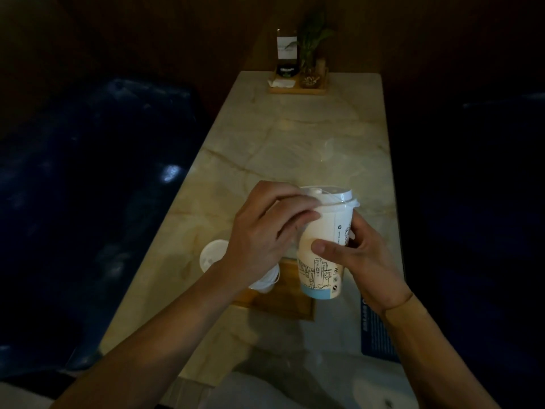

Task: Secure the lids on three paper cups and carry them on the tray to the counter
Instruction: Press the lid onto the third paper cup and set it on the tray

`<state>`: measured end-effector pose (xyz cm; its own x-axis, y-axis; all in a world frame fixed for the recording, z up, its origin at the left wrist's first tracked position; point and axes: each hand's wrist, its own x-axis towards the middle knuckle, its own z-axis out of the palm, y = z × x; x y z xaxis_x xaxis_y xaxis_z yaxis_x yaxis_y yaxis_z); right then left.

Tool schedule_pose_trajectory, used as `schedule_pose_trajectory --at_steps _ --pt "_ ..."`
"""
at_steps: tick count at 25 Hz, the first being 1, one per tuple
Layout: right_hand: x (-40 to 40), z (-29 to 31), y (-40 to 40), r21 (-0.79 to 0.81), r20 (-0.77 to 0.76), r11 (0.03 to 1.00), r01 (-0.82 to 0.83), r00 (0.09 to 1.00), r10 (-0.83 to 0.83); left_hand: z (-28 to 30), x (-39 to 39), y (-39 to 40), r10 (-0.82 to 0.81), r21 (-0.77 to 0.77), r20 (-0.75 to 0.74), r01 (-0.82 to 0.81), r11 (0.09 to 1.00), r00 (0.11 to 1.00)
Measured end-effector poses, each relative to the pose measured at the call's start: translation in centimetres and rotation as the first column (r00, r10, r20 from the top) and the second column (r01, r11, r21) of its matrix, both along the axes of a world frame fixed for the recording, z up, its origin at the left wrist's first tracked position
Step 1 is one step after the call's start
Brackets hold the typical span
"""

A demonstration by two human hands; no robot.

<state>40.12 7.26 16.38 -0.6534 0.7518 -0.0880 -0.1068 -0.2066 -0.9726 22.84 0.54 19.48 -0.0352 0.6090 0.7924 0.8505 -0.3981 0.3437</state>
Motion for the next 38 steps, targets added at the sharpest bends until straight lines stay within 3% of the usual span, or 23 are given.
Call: schedule_pose_trajectory --at_steps 3,7,9,11,14,17,26,38 --pt "-0.1 -0.1 0.1 0.009 0.009 1.000 0.019 1.000 -0.019 -0.7 0.6 -0.3 0.078 -0.150 0.247 -0.042 0.988 0.966" --pt "-0.2 -0.2 0.2 0.006 -0.009 0.997 0.076 0.997 -0.076 -1.6 1.1 -0.9 0.064 -0.318 0.630 0.182 0.930 0.774" --pt "-0.1 -0.2 0.1 0.002 -0.020 0.997 0.072 0.997 -0.072 -1.7 0.7 -1.1 0.051 -0.322 0.721 0.269 0.908 0.691" --pt "-0.2 -0.2 -0.1 0.019 -0.011 0.998 0.057 0.998 -0.057 -1.8 0.4 -1.4 0.032 -0.321 0.687 0.264 0.909 0.726" --pt "-0.7 -0.1 -0.6 0.070 -0.009 0.995 0.072 0.997 -0.072 -1.5 0.6 -1.8 0.016 -0.335 0.504 0.178 0.925 0.864" --pt "-0.8 0.3 -0.8 0.111 -0.010 0.989 0.099 0.995 -0.098 -0.5 0.6 -2.1 -0.039 -0.296 0.401 0.170 0.940 0.915" --pt "0.0 0.7 -1.2 0.247 0.074 0.966 0.080 0.992 -0.101 3.2 -0.7 -2.0 -0.209 -0.308 0.257 0.284 0.908 0.944" --pt "0.0 0.3 -1.7 0.236 0.151 0.965 0.115 0.977 -0.154 3.1 -0.5 -1.6 -0.111 -0.445 0.314 0.250 0.860 0.943"
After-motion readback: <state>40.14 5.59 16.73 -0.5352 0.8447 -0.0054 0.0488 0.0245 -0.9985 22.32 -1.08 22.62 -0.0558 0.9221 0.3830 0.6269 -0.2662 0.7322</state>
